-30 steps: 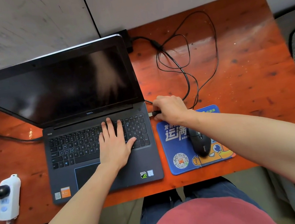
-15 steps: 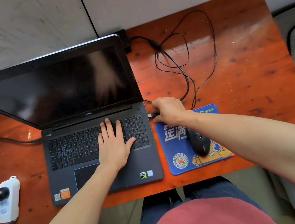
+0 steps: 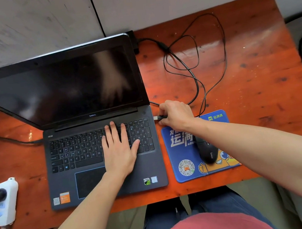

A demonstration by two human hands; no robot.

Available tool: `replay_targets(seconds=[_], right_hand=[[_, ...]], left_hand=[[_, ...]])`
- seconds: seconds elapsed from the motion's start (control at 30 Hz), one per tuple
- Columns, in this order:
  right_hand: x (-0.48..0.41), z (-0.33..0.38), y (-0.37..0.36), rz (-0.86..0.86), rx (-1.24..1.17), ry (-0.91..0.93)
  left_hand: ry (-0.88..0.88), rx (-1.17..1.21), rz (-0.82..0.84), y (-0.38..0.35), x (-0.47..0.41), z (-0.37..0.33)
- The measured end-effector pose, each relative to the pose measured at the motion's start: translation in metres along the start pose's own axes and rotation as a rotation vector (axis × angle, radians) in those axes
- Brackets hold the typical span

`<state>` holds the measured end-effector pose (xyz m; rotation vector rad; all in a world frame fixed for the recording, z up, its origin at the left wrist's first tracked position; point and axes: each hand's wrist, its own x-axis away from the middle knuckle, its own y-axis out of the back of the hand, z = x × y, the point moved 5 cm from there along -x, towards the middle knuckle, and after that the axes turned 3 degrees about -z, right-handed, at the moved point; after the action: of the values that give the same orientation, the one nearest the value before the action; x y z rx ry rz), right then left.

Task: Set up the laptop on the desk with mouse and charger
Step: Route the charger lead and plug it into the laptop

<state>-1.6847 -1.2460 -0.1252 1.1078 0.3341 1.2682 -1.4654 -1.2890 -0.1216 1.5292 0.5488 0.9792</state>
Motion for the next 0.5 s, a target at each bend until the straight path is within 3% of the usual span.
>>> replay_targets(seconds=[0.5], right_hand=[[0.000, 0.003, 0.005, -0.144, 0.072, 0.052]], left_hand=[[0.126, 0.142, -0.194, -0.023, 0.001, -0.004]])
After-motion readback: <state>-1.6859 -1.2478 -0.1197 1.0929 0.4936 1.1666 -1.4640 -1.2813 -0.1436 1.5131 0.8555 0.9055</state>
